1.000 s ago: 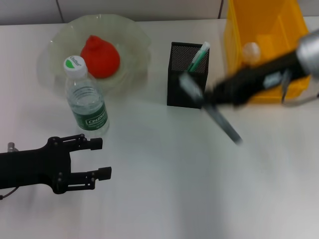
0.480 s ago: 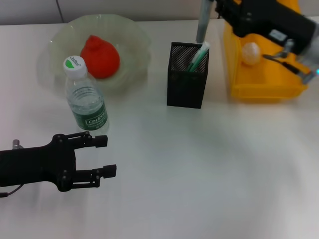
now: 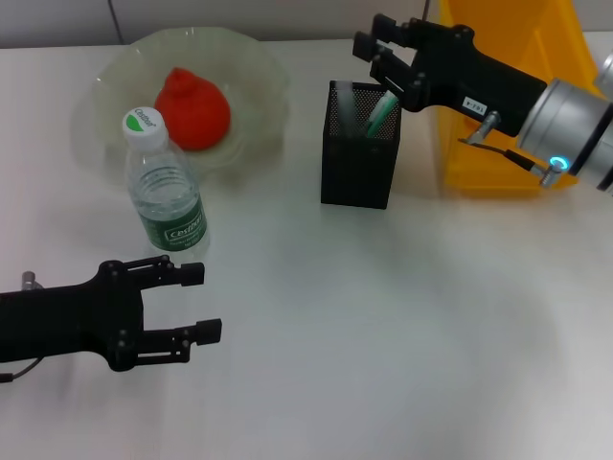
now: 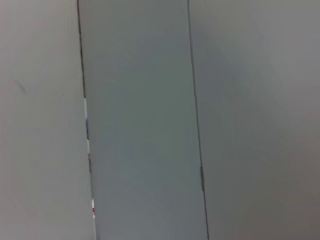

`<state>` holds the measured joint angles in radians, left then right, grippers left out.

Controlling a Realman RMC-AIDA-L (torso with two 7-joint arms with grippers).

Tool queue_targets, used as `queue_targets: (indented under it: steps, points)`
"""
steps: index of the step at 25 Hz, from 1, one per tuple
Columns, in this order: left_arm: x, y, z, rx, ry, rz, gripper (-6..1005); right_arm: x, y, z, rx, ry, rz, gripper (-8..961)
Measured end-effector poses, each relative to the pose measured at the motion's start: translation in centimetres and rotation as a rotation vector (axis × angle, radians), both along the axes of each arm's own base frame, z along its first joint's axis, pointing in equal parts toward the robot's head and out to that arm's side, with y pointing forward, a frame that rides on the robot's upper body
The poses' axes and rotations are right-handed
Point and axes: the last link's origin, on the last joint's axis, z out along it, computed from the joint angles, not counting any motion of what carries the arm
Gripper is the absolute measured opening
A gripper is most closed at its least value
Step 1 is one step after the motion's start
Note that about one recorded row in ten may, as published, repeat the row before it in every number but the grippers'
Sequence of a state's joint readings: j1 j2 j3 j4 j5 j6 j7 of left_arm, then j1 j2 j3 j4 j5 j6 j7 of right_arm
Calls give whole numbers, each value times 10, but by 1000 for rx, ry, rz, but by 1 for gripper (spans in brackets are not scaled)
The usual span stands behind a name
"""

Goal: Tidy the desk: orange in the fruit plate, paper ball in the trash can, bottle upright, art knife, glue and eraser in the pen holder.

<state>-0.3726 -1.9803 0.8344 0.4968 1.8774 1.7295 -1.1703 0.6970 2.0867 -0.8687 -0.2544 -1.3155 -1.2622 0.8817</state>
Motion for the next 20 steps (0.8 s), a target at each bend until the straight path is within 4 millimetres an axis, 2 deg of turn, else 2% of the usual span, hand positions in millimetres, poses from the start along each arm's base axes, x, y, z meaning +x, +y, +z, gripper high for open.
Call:
queue_targets:
  steps: [4, 8, 11, 12, 13, 16, 17, 18, 20]
  points:
    - [1, 2, 2, 10, -7, 3, 791, 3, -2, 3, -19, 8, -11, 246]
    - [2, 3, 5, 20, -22, 2, 791, 8, -13, 18, -65, 38, 1, 434]
    - [3, 3, 11, 29, -47, 1, 791, 14, -36, 38, -130, 65, 43, 613]
    - [4, 3, 14, 32, -56, 1, 791, 23, -59, 48, -207, 31, 84, 679]
    - [4, 3, 14, 32, -56, 1, 791, 23, -59, 48, -207, 31, 84, 694]
    - [4, 2, 23, 27, -83, 9, 791, 42, -95, 57, -327, -46, 132, 741]
    - [6, 2, 28, 14, -94, 0, 791, 55, -112, 63, -369, -66, 129, 756]
    - [6, 2, 28, 14, -94, 0, 791, 55, -112, 63, -369, -66, 129, 772]
    - [9, 1, 32, -1, -105, -17, 791, 64, -124, 65, -407, -71, 125, 803]
